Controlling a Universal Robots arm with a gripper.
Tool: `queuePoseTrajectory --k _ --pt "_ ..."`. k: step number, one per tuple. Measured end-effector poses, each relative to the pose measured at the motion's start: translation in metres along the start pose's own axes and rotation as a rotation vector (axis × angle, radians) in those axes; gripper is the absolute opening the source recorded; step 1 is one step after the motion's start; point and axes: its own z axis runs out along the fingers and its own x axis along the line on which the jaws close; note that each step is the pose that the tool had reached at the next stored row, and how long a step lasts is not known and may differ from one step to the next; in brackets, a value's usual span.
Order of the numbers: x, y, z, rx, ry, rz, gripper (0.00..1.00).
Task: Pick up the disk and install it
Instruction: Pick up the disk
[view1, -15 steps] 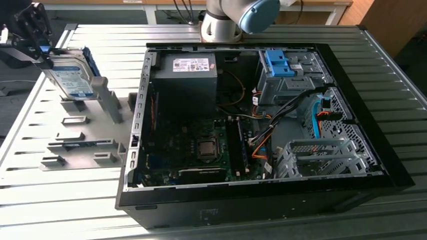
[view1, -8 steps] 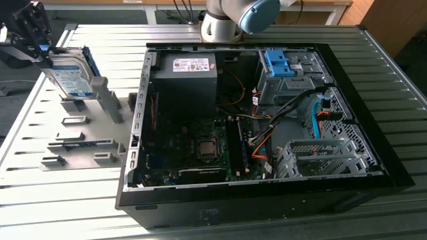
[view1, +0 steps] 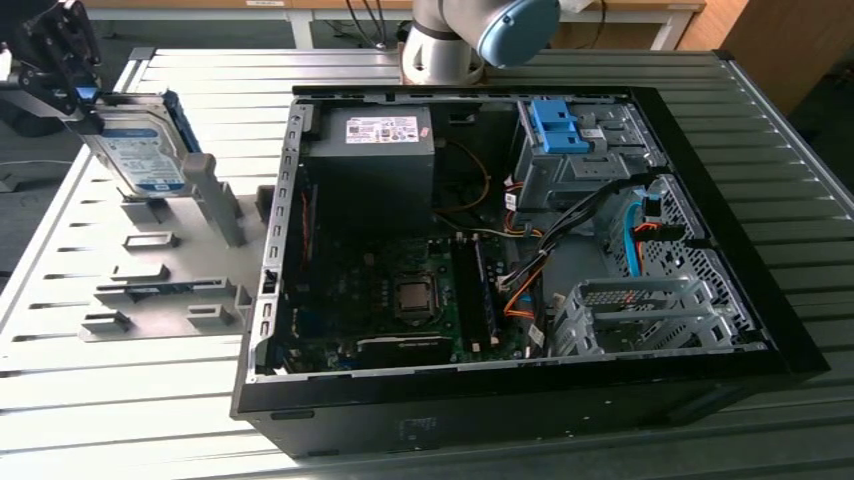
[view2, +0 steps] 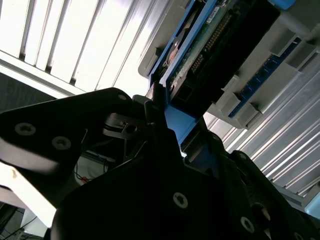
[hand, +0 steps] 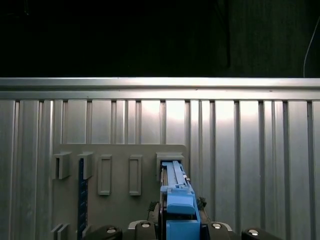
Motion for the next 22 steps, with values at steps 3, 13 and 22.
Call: queuePoseTrajectory --k 3,13,22 --pt "-0.0001 0.0001 -0.0039 0.0001 -0.0001 0.000 0.37" --pt "-0.0005 0.0003 -0.0201 0.0001 -0.0001 0.000 0.37" --pt "-0.0008 0.0005 -0.0341 0.0000 0.0000 0.000 0.37"
